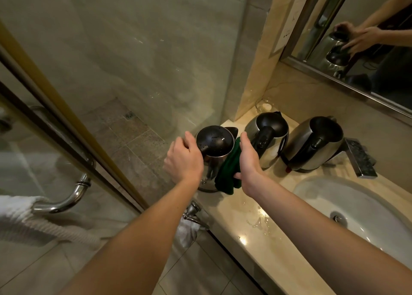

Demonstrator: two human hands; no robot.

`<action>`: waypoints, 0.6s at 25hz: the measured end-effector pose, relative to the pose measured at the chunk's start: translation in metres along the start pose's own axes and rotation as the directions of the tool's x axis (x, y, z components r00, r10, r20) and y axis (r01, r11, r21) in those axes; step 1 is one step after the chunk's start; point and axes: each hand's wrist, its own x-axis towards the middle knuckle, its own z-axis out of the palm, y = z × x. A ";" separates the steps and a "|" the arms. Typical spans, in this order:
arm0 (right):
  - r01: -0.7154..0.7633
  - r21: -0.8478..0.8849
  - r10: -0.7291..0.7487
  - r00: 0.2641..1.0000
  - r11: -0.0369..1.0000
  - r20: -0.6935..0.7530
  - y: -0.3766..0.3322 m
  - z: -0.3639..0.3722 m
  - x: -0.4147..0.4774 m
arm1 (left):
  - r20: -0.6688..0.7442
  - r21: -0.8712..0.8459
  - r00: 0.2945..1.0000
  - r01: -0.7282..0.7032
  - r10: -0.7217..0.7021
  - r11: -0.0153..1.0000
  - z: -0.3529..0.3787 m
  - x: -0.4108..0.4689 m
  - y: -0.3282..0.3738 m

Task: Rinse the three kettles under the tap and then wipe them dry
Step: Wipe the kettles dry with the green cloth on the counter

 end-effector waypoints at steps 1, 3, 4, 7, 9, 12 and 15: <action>-0.011 0.012 0.011 1.000 1.000 -0.012 0.006 -0.003 0.006 | -0.002 0.009 1.000 -0.012 0.012 1.000 0.000 0.002 -0.001; -0.068 0.070 0.069 0.997 0.995 -0.015 0.023 -0.007 0.016 | 0.005 0.042 0.999 -0.035 0.035 0.999 -0.002 0.007 -0.003; -0.104 0.111 0.104 0.995 0.988 0.003 0.031 -0.008 0.021 | 0.006 0.051 0.999 -0.046 0.046 0.998 -0.003 0.010 -0.003; -0.182 0.226 0.183 0.983 0.957 0.016 0.042 -0.008 0.030 | -0.004 0.063 0.997 -0.080 0.081 0.995 -0.003 0.021 -0.006; -0.200 0.236 0.195 0.980 0.951 0.045 0.038 -0.010 0.033 | 0.013 0.049 0.996 -0.094 0.094 0.994 -0.003 0.026 -0.009; -0.149 0.195 0.134 0.987 0.969 0.089 0.020 -0.013 0.033 | 0.043 0.028 0.992 -0.117 0.115 0.993 -0.005 0.032 -0.009; -0.074 0.101 0.065 0.994 0.992 0.089 0.003 -0.014 0.026 | 0.070 0.033 0.989 -0.130 0.128 0.991 -0.007 0.035 -0.009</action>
